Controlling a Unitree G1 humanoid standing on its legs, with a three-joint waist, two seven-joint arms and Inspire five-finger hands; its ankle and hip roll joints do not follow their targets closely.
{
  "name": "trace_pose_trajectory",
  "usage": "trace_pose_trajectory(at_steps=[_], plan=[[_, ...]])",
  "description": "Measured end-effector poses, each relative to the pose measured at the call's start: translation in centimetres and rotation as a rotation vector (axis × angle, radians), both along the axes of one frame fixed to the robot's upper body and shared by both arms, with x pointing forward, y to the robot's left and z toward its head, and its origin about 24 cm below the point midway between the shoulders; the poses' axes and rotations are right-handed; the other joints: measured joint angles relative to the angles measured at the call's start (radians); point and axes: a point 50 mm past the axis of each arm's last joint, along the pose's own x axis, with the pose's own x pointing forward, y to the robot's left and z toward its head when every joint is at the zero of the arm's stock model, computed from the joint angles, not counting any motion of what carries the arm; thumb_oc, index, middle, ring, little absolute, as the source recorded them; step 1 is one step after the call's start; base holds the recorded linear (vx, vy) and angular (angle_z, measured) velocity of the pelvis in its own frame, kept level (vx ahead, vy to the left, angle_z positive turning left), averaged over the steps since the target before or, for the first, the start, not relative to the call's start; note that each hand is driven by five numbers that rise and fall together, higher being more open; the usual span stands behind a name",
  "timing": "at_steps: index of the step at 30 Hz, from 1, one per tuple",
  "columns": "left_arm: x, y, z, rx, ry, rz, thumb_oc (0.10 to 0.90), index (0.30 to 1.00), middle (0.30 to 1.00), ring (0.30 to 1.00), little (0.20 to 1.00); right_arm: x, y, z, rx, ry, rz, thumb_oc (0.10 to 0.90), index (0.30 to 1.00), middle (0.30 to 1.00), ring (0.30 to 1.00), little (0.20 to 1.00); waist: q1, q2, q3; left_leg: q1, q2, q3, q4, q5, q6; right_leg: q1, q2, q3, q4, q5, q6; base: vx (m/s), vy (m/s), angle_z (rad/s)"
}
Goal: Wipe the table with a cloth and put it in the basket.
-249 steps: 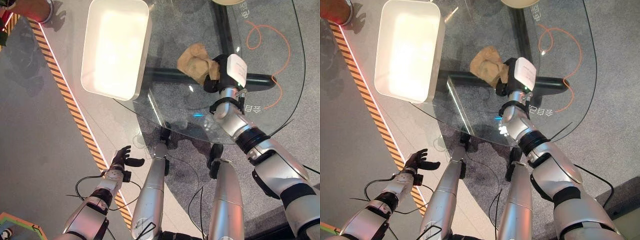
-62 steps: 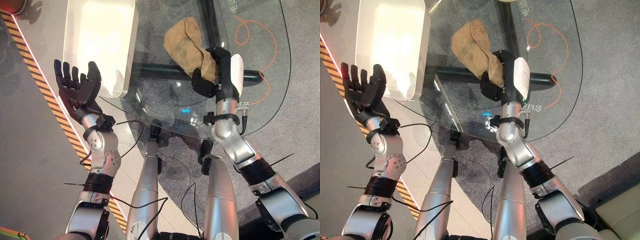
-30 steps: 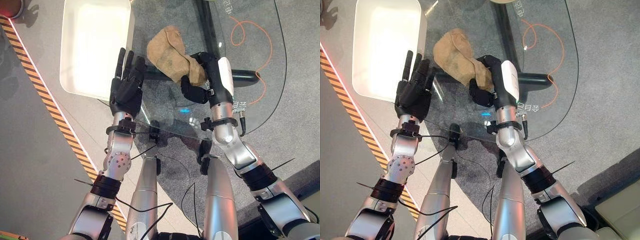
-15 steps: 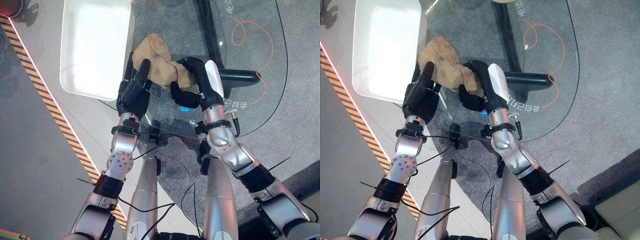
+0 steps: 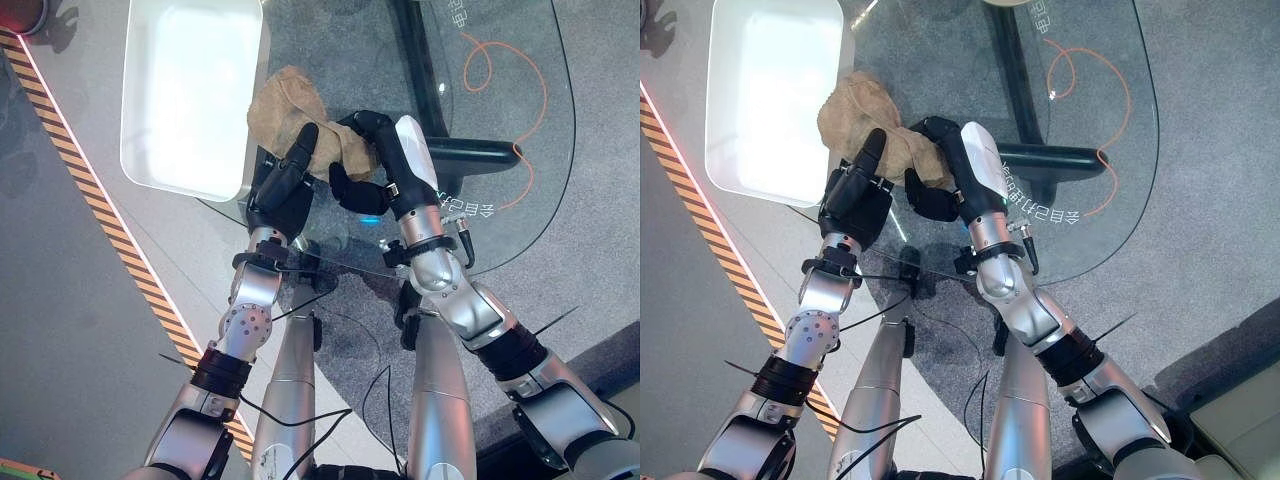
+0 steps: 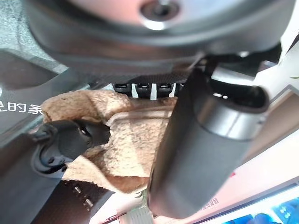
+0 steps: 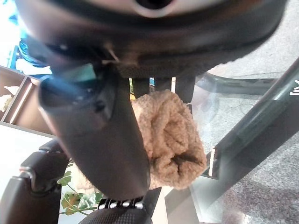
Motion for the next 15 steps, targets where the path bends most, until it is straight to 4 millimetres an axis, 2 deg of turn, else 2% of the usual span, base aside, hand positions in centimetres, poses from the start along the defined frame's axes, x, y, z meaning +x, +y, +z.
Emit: trace_pose_trajectory(at_steps=[1, 2, 3, 15], plan=[[0.0, 0.0, 0.1, 0.001, -0.010, -0.005, 0.726, 0.836, 0.836, 0.836, 0.826, 0.0, 0.0, 0.0, 0.000, 0.000, 0.000, 0.100, 0.300, 0.300, 0.300, 0.200, 0.001, 0.000, 0.000, 0.000, 0.000, 0.000, 0.000, 0.002, 0.001, 0.001, -0.001, 0.000, 0.000, 0.000, 0.000, 0.00, 0.000, 0.00], [0.0, 0.0, 0.1, 0.001, -0.011, -0.005, 0.602, 0.731, 0.731, 0.731, 0.702, 0.0, 0.0, 0.0, -0.001, -0.001, 0.002, 0.100, 0.300, 0.300, 0.300, 0.200, 0.001, 0.000, 0.000, 0.000, -0.001, 0.000, 0.001, 0.002, 0.002, 0.001, -0.001, 0.000, 0.000, -0.001, 0.001, 0.00, 0.000, 0.00], [0.0, 0.0, 0.1, 0.000, -0.013, -0.003, 0.100, 0.300, 0.300, 0.300, 0.200, 0.0, 0.1, 0.1, -0.002, -0.003, 0.003, 0.100, 0.300, 0.300, 0.300, 0.200, 0.001, 0.000, 0.000, 0.000, -0.001, 0.000, 0.001, 0.002, 0.002, 0.001, -0.001, 0.000, 0.000, -0.001, 0.001, 0.00, 0.000, 0.00], [0.0, 0.9, 0.4, 0.001, -0.044, 0.066, 0.100, 0.300, 0.300, 0.300, 0.200, -0.9, 1.1, 0.6, -0.012, -0.028, 0.061, 0.100, 0.300, 0.300, 0.300, 0.200, 0.000, 0.000, 0.000, 0.011, -0.001, 0.000, -0.010, 0.007, 0.004, 0.009, -0.004, -0.003, 0.000, -0.001, 0.001, 0.00, -0.001, 0.01]])
